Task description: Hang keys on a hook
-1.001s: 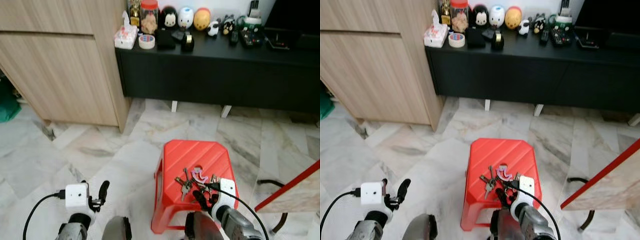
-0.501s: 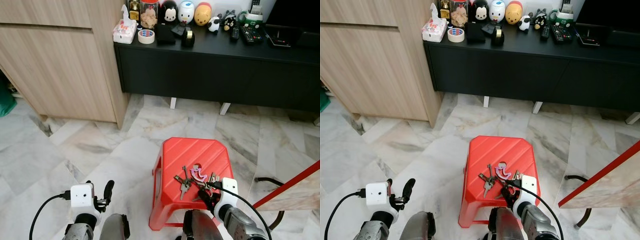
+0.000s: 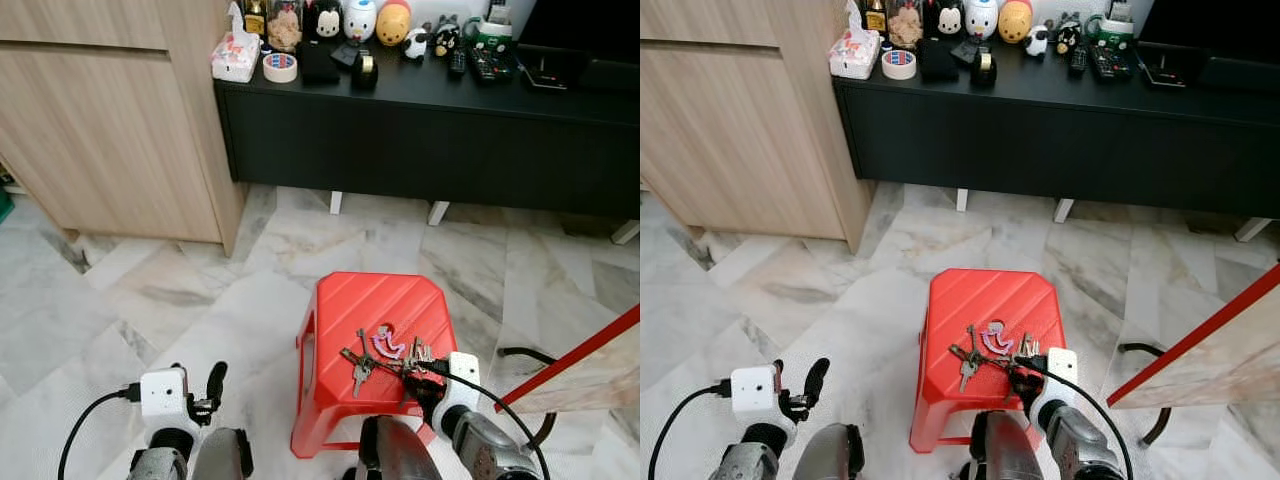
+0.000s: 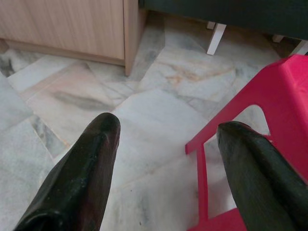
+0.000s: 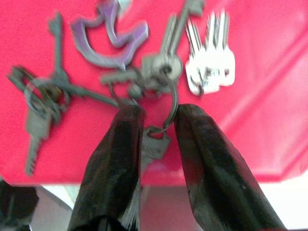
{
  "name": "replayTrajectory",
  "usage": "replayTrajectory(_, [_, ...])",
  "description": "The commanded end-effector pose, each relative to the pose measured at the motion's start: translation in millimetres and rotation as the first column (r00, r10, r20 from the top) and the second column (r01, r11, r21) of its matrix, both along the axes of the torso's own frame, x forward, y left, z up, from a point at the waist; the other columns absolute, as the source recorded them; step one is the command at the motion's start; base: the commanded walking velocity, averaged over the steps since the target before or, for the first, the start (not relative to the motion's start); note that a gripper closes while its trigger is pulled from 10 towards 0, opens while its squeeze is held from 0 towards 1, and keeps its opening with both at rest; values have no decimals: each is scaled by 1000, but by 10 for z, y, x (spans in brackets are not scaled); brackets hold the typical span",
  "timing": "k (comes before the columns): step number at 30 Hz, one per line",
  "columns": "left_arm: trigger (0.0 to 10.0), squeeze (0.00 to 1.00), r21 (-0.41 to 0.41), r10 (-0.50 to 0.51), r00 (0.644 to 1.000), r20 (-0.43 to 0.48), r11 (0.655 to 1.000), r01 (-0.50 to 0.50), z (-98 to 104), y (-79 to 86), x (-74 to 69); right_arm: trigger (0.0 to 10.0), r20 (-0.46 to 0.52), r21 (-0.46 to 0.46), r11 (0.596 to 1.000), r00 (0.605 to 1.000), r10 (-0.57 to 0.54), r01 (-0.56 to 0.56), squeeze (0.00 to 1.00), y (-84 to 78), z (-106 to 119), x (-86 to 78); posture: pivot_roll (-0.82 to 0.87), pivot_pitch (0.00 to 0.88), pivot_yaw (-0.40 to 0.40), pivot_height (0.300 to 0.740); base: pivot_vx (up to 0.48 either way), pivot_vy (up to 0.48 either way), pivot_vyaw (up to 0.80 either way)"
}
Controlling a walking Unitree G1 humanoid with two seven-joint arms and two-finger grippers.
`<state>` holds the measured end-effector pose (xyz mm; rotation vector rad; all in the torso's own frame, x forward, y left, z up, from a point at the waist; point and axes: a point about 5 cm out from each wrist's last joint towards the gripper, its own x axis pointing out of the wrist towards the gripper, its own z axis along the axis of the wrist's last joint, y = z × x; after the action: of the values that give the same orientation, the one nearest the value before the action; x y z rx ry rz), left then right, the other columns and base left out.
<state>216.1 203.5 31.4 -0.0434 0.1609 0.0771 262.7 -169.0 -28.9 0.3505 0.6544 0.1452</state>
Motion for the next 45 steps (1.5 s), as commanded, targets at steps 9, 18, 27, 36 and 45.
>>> replayTrajectory(9, [10000, 0, 33, 10, 999, -37, 999, -8, -77, 78, 91, 0, 67, 4, 1000, 998, -6, 6, 0, -36, 90, 81, 51, 80, -96, 625, 0, 0, 0])
replayTrajectory(18, [10000, 0, 42, 15, 999, -37, 999, -14, -96, 132, 139, 0, 67, 1, 1000, 998, -11, 11, 0, -43, 84, 79, 54, 51, -85, 625, 0, 0, 0])
replayTrajectory(27, [10000, 0, 53, 36, 999, -37, 998, -34, -112, 234, 178, 0, 316, -38, 997, 948, -45, 60, 0, -50, 378, 266, 61, 0, -73, 625, 0, 0, 0])
replayTrajectory(36, [10000, 0, 54, 47, 998, -36, 998, -45, -123, 282, 282, 10000, 518, -127, 989, 855, 3, 74, 0, -72, 664, 303, 46, 0, -53, 625, 0, 0, 0])
replayTrajectory(45, [10000, 0, 53, 60, 995, -84, 997, -55, -261, 312, 240, 10000, 553, -139, 965, 826, -110, 221, 0, -289, 680, 140, 23, 0, -41, 635, 0, 0, 0])
